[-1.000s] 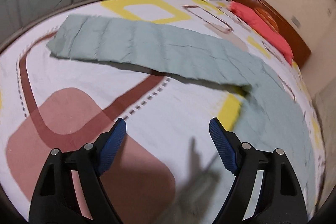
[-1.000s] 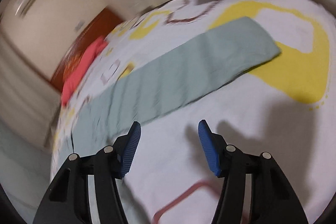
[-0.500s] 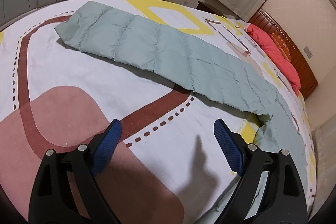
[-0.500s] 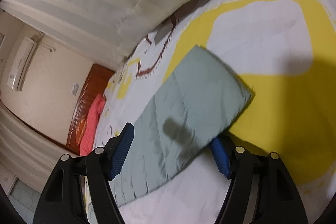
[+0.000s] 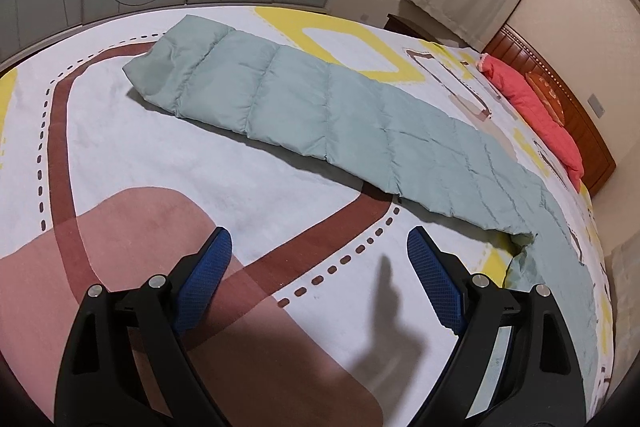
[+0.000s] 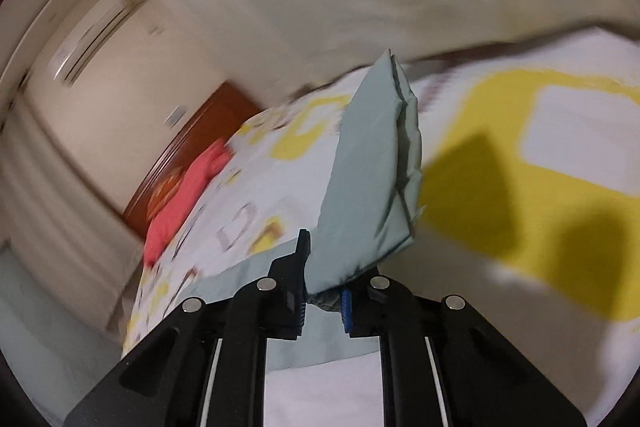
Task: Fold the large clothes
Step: 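Carry the held cuff across the jacket body and open the right gripper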
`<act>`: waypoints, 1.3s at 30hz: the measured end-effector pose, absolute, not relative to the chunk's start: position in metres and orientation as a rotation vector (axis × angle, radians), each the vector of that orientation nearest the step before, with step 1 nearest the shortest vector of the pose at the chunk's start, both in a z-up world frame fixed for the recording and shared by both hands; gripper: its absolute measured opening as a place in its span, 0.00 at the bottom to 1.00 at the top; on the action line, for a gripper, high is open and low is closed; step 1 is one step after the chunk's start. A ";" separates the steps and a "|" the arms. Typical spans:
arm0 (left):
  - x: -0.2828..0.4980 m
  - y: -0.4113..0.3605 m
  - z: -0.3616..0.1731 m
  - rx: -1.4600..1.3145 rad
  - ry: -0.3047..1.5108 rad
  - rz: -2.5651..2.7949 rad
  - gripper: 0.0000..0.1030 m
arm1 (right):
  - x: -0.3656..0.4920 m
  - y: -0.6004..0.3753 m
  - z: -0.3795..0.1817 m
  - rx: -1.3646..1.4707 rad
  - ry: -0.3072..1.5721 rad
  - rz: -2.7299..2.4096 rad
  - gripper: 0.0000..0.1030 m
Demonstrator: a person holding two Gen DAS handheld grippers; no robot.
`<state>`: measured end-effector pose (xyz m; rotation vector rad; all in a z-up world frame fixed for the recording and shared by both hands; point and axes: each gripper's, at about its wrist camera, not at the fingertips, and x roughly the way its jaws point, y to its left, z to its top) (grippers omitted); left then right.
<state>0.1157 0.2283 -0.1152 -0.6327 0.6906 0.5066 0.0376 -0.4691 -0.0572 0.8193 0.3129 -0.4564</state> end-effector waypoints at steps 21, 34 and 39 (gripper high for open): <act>0.123 0.226 -0.126 -0.553 0.688 0.514 0.92 | 0.250 -0.200 -0.054 0.446 0.665 -0.004 0.13; 0.121 0.226 -0.128 -0.561 0.677 0.501 0.95 | 0.283 -0.098 -0.072 0.349 0.775 0.160 0.13; 0.121 0.225 -0.128 -0.564 0.674 0.499 0.95 | 0.287 -0.074 -0.087 0.304 0.838 0.196 0.13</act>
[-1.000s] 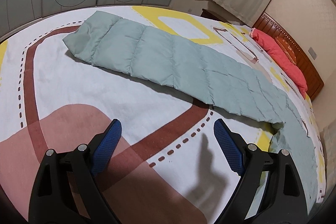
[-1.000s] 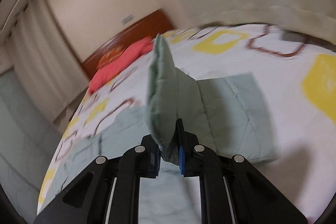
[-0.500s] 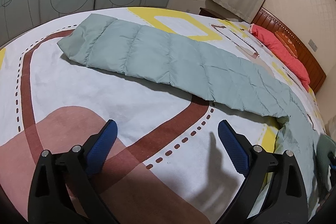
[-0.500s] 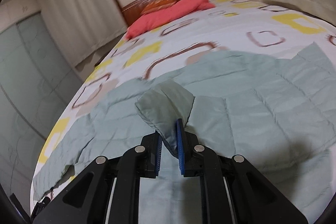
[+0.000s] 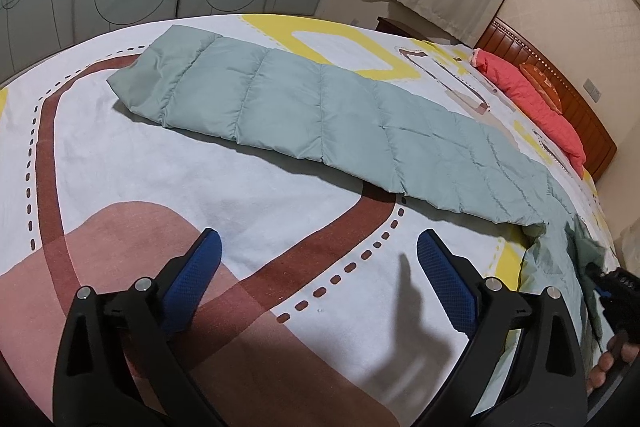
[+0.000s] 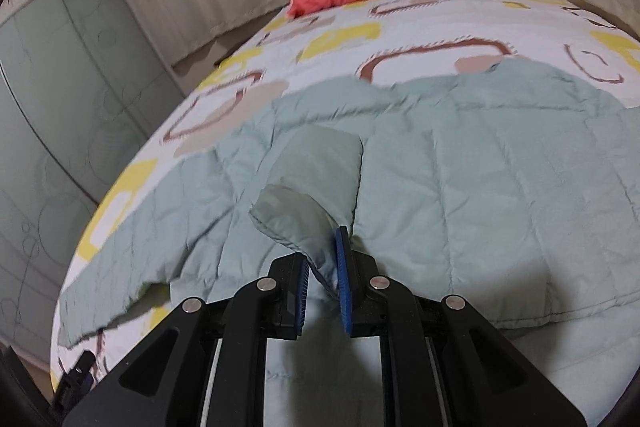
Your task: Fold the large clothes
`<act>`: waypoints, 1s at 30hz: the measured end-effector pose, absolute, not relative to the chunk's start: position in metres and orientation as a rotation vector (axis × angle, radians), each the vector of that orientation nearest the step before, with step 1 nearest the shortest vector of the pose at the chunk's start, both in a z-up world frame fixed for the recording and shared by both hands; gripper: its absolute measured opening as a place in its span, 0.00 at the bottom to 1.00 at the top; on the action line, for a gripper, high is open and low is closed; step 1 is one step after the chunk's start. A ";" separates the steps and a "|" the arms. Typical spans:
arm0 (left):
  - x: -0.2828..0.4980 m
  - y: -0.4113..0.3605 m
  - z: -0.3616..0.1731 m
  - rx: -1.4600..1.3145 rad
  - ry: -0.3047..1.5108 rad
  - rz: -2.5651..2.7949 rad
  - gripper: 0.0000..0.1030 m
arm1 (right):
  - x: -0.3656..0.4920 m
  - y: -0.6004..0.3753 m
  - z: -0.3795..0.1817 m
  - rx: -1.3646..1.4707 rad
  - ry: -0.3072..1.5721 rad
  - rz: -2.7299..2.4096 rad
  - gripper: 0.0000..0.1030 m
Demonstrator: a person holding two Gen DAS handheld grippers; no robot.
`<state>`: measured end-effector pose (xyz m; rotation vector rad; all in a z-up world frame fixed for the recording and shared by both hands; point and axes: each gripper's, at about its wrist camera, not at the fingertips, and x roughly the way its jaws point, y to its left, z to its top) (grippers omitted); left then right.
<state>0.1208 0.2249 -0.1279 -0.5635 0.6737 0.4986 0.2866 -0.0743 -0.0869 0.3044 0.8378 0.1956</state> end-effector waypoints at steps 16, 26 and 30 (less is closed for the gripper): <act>0.121 0.225 -0.128 -0.563 0.673 0.499 0.95 | 0.252 -0.093 -0.055 0.267 0.762 0.212 0.67; 0.122 0.223 -0.128 -0.559 0.675 0.501 0.96 | 0.234 -0.281 -0.061 0.291 0.775 -0.203 0.53; 0.123 0.222 -0.128 -0.551 0.680 0.504 0.96 | 0.235 -0.304 -0.099 0.268 0.870 -0.223 0.49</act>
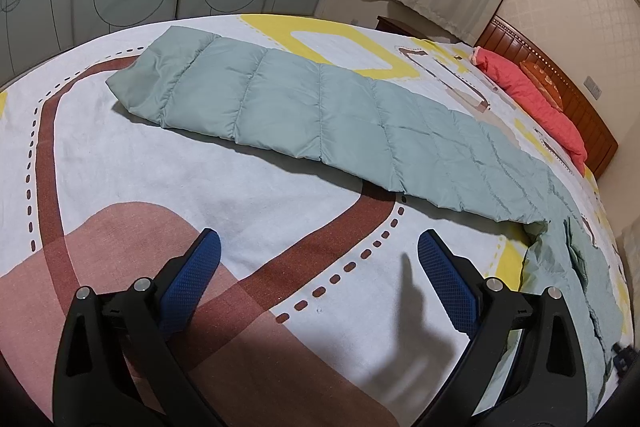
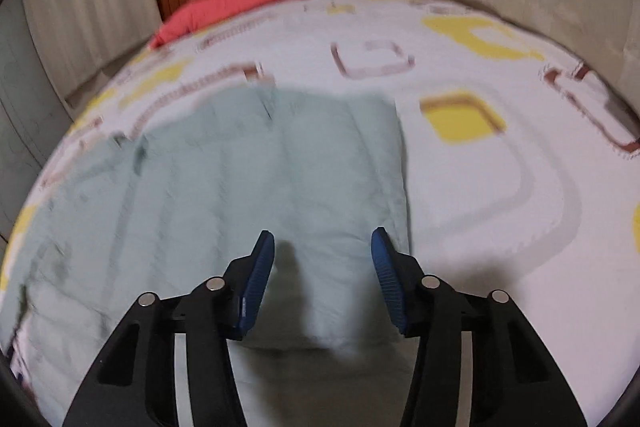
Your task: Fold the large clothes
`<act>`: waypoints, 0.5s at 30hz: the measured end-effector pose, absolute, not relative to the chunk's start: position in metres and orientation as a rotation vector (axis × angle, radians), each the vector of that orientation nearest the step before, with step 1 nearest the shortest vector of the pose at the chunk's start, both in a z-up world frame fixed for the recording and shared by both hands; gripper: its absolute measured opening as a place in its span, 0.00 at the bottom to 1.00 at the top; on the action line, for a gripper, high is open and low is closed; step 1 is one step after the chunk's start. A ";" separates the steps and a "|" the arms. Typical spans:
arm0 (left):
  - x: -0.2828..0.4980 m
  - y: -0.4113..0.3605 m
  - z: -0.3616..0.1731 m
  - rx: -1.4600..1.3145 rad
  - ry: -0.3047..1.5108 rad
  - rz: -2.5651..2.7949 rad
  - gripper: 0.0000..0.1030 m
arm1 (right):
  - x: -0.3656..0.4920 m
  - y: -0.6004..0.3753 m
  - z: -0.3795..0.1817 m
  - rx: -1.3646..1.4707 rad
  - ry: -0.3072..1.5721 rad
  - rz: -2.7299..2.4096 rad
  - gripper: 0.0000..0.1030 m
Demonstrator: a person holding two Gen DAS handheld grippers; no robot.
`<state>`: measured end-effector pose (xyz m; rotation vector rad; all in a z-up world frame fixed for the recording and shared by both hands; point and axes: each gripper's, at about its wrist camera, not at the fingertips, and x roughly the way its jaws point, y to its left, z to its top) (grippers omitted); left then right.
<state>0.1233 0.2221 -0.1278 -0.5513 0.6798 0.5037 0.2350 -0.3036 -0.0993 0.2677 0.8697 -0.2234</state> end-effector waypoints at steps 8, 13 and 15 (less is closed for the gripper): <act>0.125 0.222 -0.129 -0.539 0.688 0.509 0.96 | 0.245 -0.314 -0.094 0.306 0.879 -0.189 0.49; 0.128 0.221 -0.130 -0.527 0.696 0.516 0.96 | 0.274 -0.325 -0.079 0.300 0.814 -0.216 0.49; 0.128 0.221 -0.130 -0.526 0.696 0.517 0.96 | 0.289 -0.328 -0.082 0.288 0.809 -0.226 0.49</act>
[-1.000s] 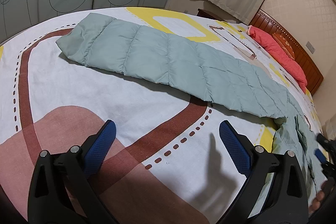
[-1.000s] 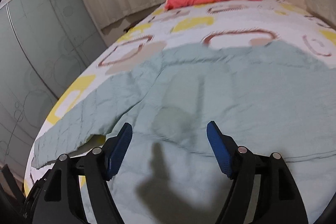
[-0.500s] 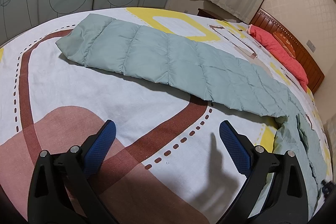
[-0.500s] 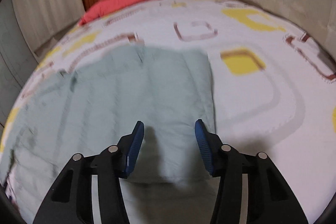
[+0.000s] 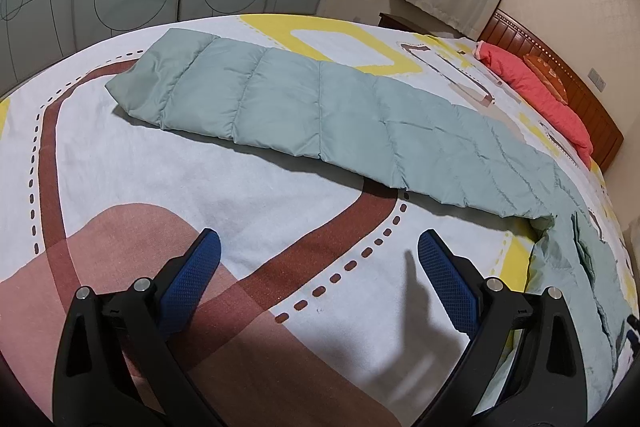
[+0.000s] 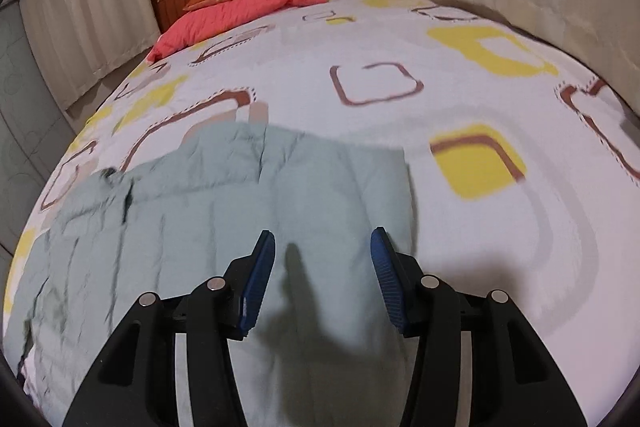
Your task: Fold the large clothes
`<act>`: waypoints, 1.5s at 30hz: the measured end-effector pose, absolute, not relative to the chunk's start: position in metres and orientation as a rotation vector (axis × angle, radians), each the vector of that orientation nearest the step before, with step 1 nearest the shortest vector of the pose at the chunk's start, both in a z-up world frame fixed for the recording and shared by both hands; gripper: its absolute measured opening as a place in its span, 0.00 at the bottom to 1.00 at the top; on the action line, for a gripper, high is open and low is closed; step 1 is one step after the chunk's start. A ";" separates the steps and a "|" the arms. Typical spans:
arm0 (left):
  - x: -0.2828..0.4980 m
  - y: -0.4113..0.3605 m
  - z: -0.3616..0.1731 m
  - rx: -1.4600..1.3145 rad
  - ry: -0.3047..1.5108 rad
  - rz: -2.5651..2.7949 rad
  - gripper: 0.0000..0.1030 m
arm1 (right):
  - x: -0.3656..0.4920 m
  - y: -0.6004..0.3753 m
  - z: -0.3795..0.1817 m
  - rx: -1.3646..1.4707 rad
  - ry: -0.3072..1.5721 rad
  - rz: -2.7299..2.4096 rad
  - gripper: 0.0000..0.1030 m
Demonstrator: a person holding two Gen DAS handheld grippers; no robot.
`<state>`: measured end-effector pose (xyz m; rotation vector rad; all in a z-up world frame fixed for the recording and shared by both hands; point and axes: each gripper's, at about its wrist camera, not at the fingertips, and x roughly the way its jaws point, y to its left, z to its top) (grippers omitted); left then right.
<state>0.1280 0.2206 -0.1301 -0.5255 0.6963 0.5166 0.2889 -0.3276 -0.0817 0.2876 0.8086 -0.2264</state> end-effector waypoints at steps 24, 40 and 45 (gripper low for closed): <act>0.122 0.229 -0.126 -0.594 0.680 0.474 0.97 | 0.285 -0.279 -0.114 0.158 0.858 -0.242 0.55; 0.113 0.358 -0.128 -0.842 0.491 0.547 0.98 | 0.284 -0.277 -0.114 0.151 0.839 -0.230 0.63; 0.115 0.365 -0.130 -0.884 0.457 0.556 0.44 | 0.283 -0.277 -0.114 0.151 0.832 -0.232 0.63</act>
